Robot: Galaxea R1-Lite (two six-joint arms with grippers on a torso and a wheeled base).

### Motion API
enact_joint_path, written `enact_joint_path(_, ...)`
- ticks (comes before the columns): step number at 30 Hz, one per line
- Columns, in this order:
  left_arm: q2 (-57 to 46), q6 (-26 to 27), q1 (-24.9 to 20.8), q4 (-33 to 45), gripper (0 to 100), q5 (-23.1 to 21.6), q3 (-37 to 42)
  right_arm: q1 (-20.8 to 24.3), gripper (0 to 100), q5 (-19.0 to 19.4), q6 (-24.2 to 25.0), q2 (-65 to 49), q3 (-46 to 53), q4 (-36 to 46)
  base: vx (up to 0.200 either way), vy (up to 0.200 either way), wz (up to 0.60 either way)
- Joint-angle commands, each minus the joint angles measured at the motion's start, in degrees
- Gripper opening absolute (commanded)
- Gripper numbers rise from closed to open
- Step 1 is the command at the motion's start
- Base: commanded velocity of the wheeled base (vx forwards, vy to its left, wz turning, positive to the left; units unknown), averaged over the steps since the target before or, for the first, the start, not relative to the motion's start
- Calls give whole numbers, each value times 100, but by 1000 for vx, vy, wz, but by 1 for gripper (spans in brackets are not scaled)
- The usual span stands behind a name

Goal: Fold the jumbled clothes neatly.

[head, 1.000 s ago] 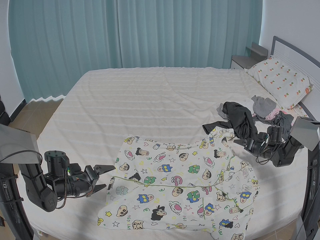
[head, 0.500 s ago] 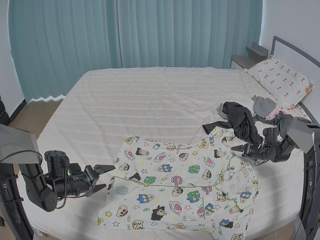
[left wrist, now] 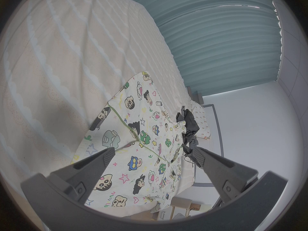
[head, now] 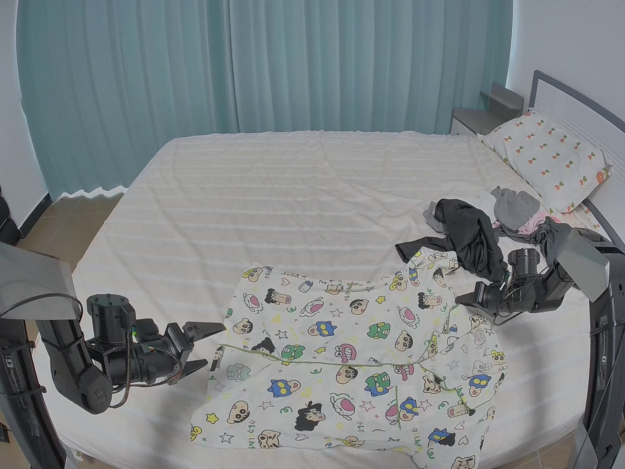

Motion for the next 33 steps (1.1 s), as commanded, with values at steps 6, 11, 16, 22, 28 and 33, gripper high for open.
enact_joint_path(6, -2, -2, -1, -11, 100, 2, 0, -47, 0, 166, 25, -56, 102, 14, 0, 0, 0)
enact_joint_path(11, 7, -2, -1, -2, 100, 2, 0, 15, 0, 130, 43, -56, 75, 6, 0, 0, 0)
enact_joint_path(16, 7, -2, -1, -2, 100, 2, 0, 76, 100, 87, 43, -30, 14, 32, 0, 0, 0)
enact_joint_path(22, 7, -2, -9, -2, 100, 2, 0, 111, 100, 51, 34, 49, -48, 32, 0, 0, 0)
enact_joint_path(28, 16, 7, -9, -2, 100, 2, 0, 146, 0, 51, 34, 67, -171, 278, 0, 0, 0)
enact_joint_path(33, 33, 7, -18, -11, 100, 11, 0, 226, 0, 43, 34, 58, -329, 744, 0, 0, 0)
